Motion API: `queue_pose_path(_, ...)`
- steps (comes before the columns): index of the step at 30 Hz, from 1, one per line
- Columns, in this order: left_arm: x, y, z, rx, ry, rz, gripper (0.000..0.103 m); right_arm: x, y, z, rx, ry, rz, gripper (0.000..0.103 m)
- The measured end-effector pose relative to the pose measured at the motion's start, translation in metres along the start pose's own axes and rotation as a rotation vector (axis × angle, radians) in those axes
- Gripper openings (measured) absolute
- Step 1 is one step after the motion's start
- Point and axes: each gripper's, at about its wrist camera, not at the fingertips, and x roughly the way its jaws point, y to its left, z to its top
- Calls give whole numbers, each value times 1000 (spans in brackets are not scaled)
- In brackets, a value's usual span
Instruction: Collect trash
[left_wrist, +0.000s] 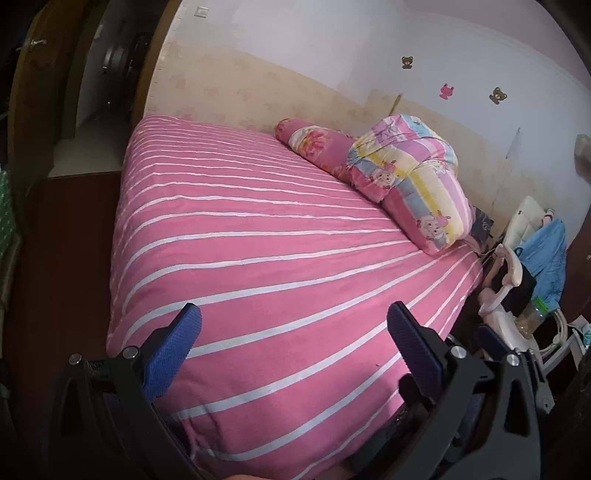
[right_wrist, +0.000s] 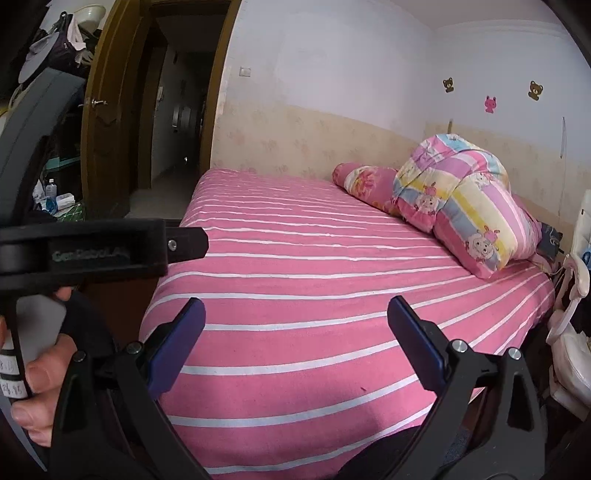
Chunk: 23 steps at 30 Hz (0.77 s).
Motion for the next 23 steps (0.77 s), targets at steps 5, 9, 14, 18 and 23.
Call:
queue_pose_path(5,5,-5,-5,0,11,4,98,-1,-10,-3,11,-2,-5,97)
queue_pose_path(9,7,-13,-10,3,28,-1,98,-6,-20,-5,40,-8,-7,97)
queue_pose_path(14,6,-25,-18,46,32,4,98,-15,-35,-5,107,-22,-1,97)
queue_pose_path(18,3,-27,-23,34,49,-28,98,-22,-46,-4,168,-22,9,98)
queue_pose_path(23,-13,-37,-16,62,41,-2,98,-37,-47,-1,204,-52,29,98)
